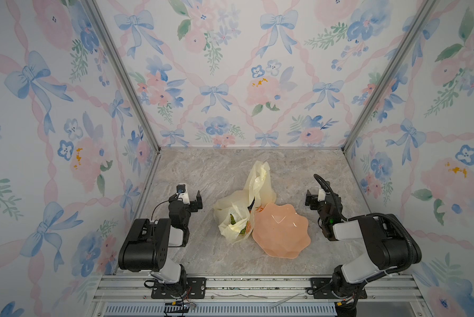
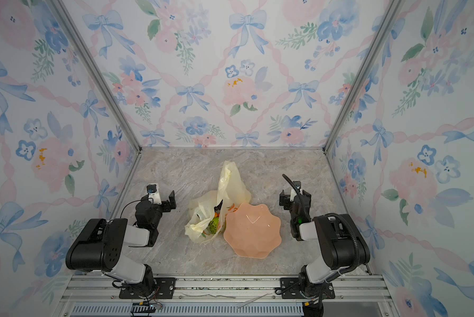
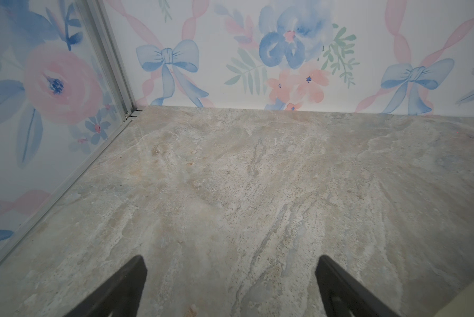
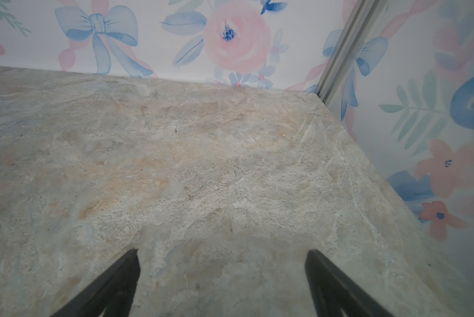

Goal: Place the fruits into the plastic bag
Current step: Reset both arms

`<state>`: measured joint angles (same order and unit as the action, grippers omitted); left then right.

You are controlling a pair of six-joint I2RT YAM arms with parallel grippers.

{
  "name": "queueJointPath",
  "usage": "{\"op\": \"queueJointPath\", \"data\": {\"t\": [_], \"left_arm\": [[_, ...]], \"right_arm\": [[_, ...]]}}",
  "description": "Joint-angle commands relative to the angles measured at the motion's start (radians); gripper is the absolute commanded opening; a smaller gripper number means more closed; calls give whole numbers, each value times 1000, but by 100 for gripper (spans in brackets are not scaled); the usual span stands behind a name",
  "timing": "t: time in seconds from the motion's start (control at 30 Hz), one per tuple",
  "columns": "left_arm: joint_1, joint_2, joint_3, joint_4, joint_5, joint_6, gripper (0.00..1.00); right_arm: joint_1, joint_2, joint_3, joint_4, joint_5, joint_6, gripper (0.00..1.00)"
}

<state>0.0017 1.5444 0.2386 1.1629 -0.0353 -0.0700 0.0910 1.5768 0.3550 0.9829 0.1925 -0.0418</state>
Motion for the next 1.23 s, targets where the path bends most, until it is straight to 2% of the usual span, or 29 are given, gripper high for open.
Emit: {"op": "queueJointPath", "data": {"t": [0.0, 0.3, 0.57, 1.2], "left_arm": [[7, 11, 2, 33, 21, 22, 98], [5, 10, -3, 39, 20, 22, 98], [-17, 23, -6, 70, -26, 42, 98], [-19, 25, -7, 69, -27, 44, 98]], "right_arm": [[-33, -23, 34, -59, -68, 40, 96], [-41, -23, 35, -60, -82, 42, 96], [-38, -23, 35, -59, -77, 42, 96], [-34, -21, 35, -60, -70, 39, 96]]}}
